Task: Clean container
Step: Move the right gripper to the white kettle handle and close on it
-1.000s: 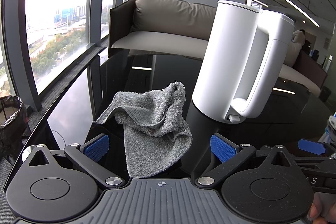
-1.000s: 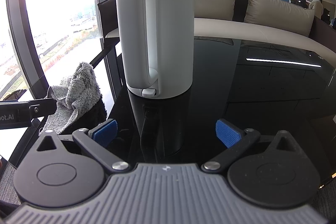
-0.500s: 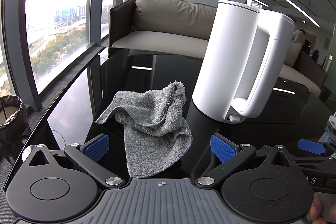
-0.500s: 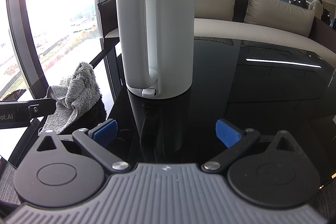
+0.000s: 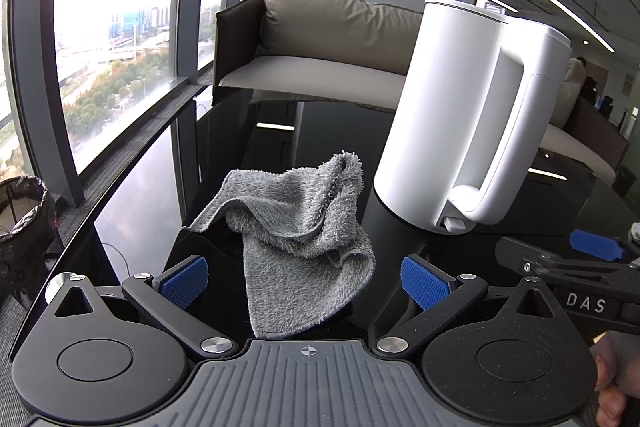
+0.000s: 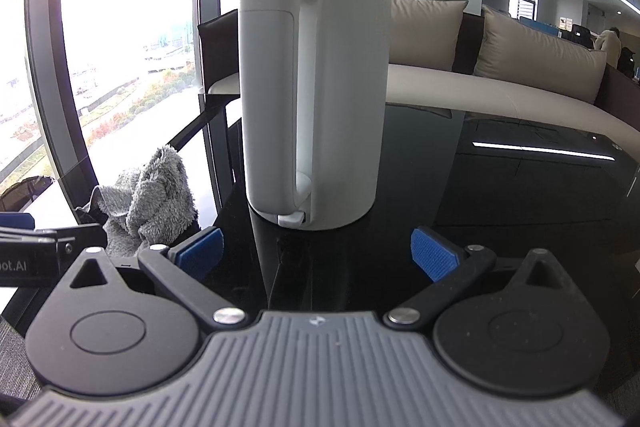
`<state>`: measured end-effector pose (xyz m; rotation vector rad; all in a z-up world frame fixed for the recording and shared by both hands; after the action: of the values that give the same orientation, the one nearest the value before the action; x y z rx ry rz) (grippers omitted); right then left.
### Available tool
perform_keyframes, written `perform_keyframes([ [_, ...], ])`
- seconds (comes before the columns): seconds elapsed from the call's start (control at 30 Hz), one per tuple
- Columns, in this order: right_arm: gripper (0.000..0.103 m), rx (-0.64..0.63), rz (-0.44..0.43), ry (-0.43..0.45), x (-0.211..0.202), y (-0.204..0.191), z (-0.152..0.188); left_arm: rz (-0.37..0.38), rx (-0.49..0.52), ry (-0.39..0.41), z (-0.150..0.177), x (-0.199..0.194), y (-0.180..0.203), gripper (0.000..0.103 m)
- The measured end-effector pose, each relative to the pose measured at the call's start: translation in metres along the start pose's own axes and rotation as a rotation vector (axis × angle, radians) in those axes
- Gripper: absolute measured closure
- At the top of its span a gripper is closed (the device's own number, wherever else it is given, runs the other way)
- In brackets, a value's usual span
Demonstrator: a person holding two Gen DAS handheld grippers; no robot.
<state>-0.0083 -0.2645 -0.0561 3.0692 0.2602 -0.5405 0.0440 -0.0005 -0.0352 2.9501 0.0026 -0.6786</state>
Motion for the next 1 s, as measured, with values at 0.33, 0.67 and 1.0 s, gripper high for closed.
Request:
perform_keyframes([
  [0.33, 0.011, -0.042, -0.036, 0.076, 0.019, -0.021, -0.017, -0.016, -0.009, -0.019, 0.002, 0.003, -0.005, 0.001],
  [0.67, 0.053, -0.093, 0.044, 0.096, 0.038, -0.03, -0.015, -0.018, -0.007, -0.031, 0.003, 0.004, -0.006, 0.001],
  [1.0, 0.068, -0.131, 0.024, 0.136, 0.042, -0.038, -0.013, -0.027, -0.009, -0.039, 0.005, 0.007, -0.007, 0.001],
])
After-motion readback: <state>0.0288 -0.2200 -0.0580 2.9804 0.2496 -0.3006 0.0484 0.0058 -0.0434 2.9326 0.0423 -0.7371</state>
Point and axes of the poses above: each gripper's, at about its wrist camera, not at the fingertips, and x roughly the way its jaws point, y to its right, z to its underside, the point moved 5 cm from there along x, roughly the way its jaws point, and after that the axes turned 10 degrees about y, right-handed, at the moved point
